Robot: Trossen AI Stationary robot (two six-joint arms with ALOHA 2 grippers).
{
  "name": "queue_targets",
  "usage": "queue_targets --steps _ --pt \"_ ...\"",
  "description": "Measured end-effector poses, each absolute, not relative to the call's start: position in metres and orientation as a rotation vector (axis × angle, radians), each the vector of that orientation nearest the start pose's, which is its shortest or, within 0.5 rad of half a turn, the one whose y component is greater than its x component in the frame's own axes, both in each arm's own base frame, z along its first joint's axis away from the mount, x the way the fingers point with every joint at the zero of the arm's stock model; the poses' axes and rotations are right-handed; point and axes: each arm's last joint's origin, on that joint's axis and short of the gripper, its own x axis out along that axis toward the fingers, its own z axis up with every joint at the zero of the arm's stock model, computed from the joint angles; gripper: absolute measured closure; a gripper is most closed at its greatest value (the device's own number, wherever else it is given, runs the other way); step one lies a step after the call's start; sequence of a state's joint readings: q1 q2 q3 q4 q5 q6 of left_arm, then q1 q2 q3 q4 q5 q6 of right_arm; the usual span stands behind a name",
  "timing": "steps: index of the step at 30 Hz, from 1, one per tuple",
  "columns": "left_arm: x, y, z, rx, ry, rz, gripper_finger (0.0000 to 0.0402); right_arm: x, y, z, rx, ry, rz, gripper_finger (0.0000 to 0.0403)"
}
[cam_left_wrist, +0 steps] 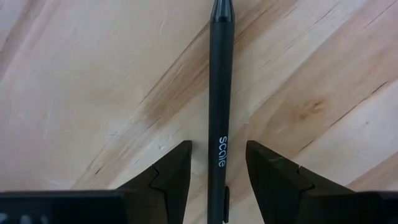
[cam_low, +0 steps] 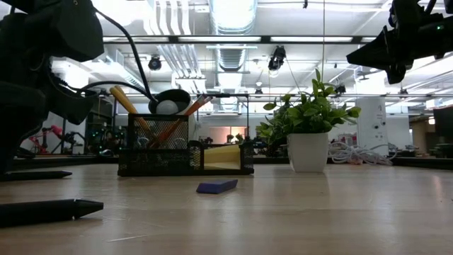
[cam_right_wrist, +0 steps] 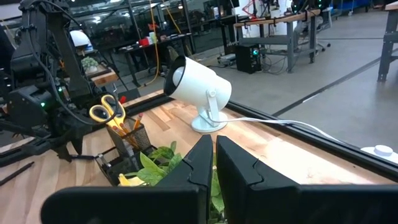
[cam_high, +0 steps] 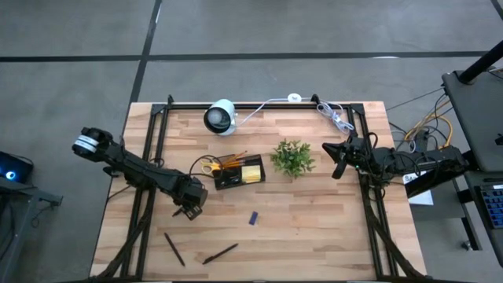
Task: Pick and place office supplies into organizer
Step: Put the top left black pen in the black desk organizer
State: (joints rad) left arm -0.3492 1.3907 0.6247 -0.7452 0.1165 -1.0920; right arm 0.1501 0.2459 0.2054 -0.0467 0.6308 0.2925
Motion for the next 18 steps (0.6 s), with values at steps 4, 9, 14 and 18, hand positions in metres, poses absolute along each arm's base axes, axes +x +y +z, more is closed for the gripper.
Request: queue_targets --steps 4,9,14,18 --pt "0.1836 -0.0704 0.1403 -0.680 1.520 0.480 0.0261 0.1034 -0.0016 0.2099 0.256 0.010 -0.488 0.0390" --pt "0.1836 -0.0703 0.1401 -0.679 1.520 0.480 0.0261 0.1033 -0.0016 0.2099 0.254 0.010 -0.488 0.0390" --pt "0.1836 -0.0703 0.1400 -0.676 1.520 0.478 0.0261 0.1033 -0.0016 0.2099 0.252 0.011 -0.488 0.0390" --pt "0.1835 -0.0703 0.1399 -0.673 1.520 0.475 0.0264 0.1033 -0.0016 0.2099 0.251 0.011 -0.488 0.0390"
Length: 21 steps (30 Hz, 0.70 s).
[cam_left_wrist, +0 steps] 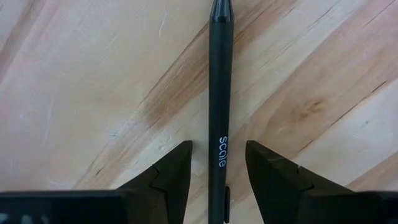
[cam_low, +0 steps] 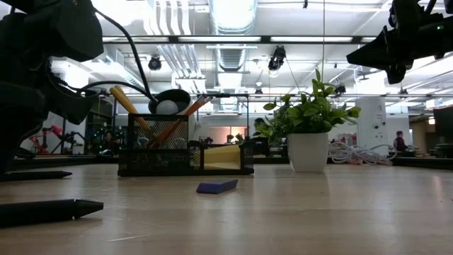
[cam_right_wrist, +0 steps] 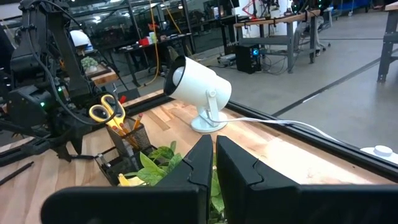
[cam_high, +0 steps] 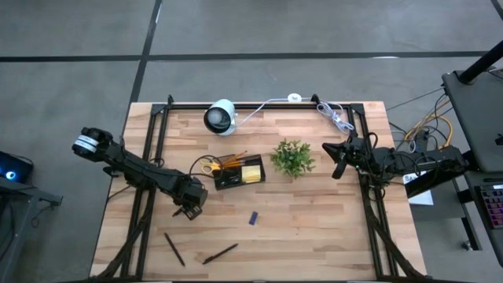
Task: Pick and place office supplies into organizer
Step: Put the top left black pen in the black desk organizer
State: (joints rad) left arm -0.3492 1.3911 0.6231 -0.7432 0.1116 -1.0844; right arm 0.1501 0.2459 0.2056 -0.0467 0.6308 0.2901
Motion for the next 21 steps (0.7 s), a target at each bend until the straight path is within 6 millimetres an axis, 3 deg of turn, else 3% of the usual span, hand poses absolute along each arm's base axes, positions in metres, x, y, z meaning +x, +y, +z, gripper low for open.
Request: queue_targets --steps 13,21 --pt "0.1825 -0.0695 0.1394 -0.663 1.523 0.487 0.0383 0.1033 -0.0016 0.2099 0.249 0.011 -0.488 0.0390" --pt "0.1824 -0.0698 0.1395 -0.670 1.529 0.480 0.0388 0.1033 -0.0016 0.2099 0.249 0.011 -0.488 0.0390"
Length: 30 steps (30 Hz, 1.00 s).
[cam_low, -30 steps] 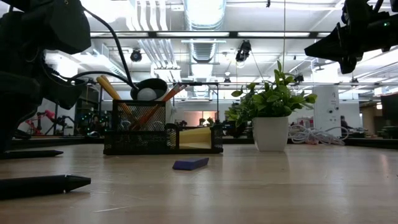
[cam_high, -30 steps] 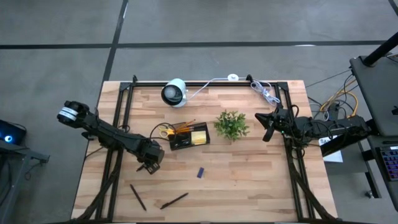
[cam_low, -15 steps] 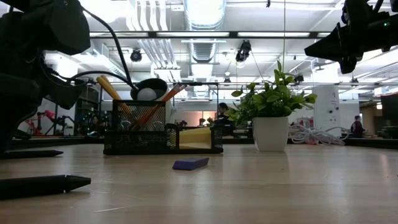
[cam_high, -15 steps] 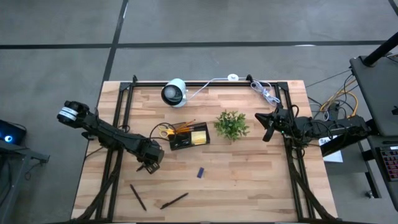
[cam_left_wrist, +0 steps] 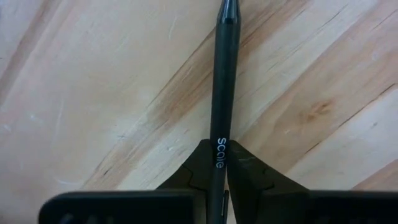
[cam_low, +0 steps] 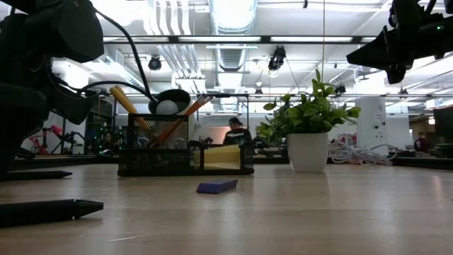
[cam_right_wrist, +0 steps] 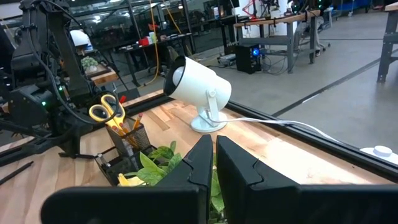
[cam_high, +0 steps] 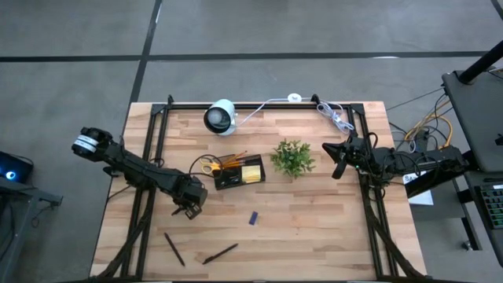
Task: Pick and place office supplies into organizer
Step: Put the top left black pen in the black desk organizer
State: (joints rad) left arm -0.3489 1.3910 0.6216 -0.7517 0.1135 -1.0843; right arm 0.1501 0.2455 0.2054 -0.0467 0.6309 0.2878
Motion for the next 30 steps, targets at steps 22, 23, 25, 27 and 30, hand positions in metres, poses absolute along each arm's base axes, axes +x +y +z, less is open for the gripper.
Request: queue_targets --steps 22,23,25,27,30 --pt "0.184 -0.071 0.168 -0.662 1.392 0.263 0.0389 0.103 -0.002 0.210 0.249 0.011 -0.489 0.0390" --pt "0.186 -0.072 0.170 -0.650 1.380 0.238 0.0389 0.103 -0.002 0.210 0.249 0.011 -0.489 0.0390" --pt "0.188 -0.073 0.171 -0.626 1.363 0.199 0.0389 0.103 -0.002 0.210 0.249 0.011 -0.489 0.0390" --pt "0.193 -0.074 0.173 -0.612 1.331 0.158 0.0389 0.103 -0.002 0.210 0.249 0.011 -0.489 0.0390" --pt "0.198 -0.076 0.174 -0.621 1.295 0.133 0.0389 0.103 -0.002 0.210 0.251 0.010 -0.489 0.0390"
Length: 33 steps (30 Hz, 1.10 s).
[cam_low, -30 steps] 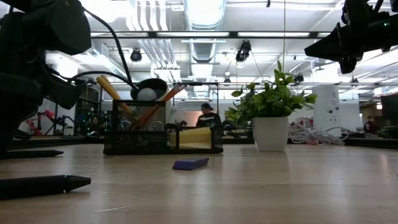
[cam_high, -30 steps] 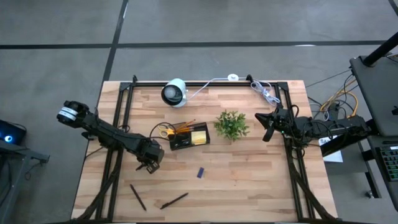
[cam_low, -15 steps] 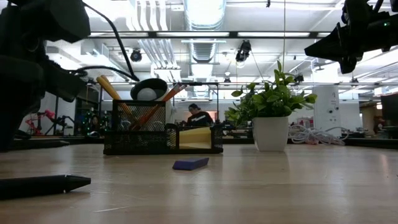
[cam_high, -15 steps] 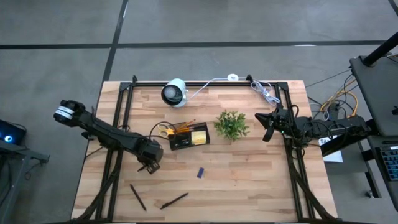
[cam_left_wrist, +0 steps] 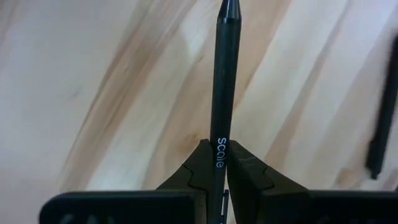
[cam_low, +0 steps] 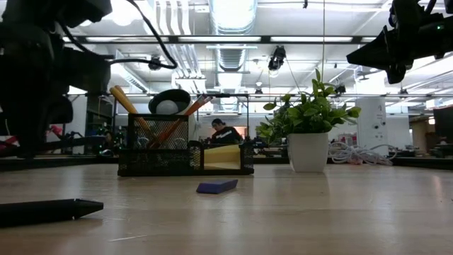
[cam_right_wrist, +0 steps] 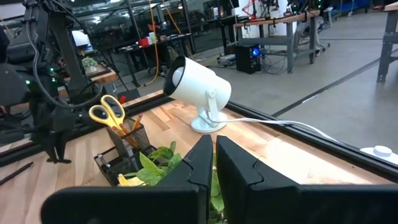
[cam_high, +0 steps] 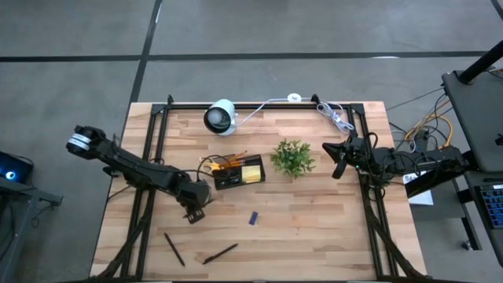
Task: Pick and place office supplies into organizer
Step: Put the top left black pen in the black desk organizer
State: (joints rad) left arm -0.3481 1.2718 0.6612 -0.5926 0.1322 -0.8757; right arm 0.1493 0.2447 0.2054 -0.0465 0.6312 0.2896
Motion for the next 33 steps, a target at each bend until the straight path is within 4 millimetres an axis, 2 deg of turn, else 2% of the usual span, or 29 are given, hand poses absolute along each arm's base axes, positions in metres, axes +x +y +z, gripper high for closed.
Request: queue_targets --steps 20,33 --pt "0.221 -0.083 0.186 -0.680 1.035 0.031 0.0389 0.103 -0.002 0.210 0.258 0.006 -0.488 0.0390" --pt "0.236 -0.082 0.198 -0.659 0.760 0.103 0.0389 0.103 -0.002 0.210 0.259 0.005 -0.488 0.0390"
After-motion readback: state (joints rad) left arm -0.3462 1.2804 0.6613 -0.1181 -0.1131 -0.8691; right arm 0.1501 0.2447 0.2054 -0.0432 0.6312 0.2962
